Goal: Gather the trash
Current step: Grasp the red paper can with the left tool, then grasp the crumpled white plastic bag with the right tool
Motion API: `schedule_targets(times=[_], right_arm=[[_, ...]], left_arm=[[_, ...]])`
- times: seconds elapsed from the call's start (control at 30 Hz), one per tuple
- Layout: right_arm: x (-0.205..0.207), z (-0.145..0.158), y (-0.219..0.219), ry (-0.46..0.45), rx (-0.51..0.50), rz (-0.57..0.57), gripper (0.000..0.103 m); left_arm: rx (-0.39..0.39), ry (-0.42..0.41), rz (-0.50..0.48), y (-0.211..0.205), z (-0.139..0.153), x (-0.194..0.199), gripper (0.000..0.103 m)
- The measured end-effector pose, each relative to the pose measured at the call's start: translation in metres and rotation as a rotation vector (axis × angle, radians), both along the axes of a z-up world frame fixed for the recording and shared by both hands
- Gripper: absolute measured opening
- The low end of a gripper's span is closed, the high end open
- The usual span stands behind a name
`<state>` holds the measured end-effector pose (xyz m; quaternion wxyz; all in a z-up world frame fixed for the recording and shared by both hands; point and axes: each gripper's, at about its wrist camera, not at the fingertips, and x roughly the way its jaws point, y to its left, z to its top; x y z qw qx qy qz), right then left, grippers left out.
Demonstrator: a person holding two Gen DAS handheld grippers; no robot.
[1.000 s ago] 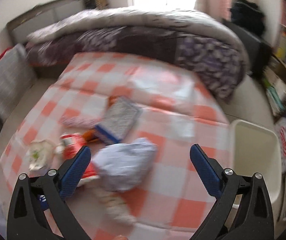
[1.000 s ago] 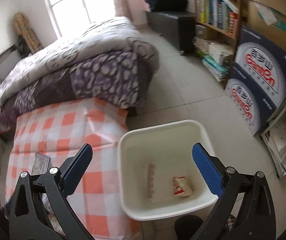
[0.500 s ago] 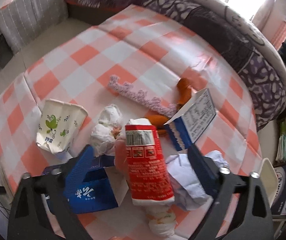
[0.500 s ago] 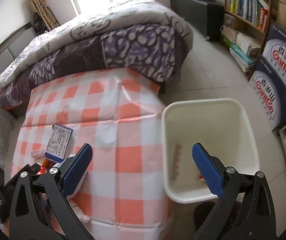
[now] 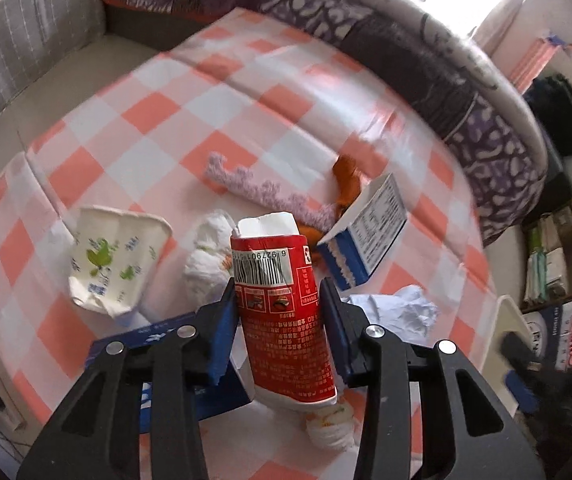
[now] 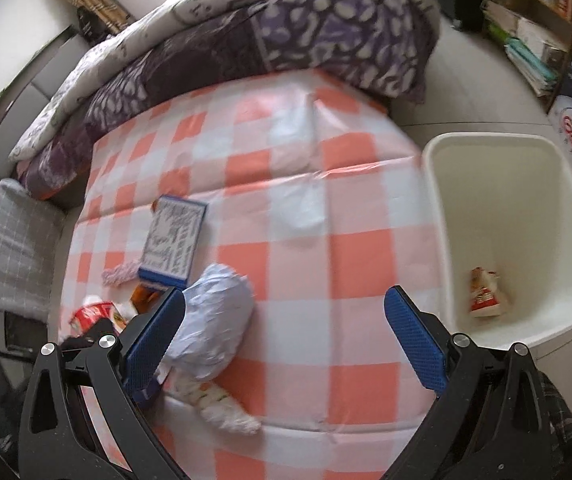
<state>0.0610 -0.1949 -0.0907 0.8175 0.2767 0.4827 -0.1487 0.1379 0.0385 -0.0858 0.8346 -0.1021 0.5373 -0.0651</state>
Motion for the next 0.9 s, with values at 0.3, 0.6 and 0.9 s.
schedule_targets(times=[0.3,0.6,0.9], right_arm=[[0.028,-0.031,0.045,0.064,0.045,0.037,0.096],[0.049,-0.055,0.075,0.088,0.039,0.121,0.078],[0.046,-0.034,0.08,0.004,-0.028,0.175,0.048]], left_arm=[[0.045,-0.202,0.048,0.035,0.052,-0.013,0.04],[0.066,-0.196,0.067,0.055,0.048,-0.011,0.041],[0.119,-0.217,0.064,0.057,0.046,-0.015,0.041]])
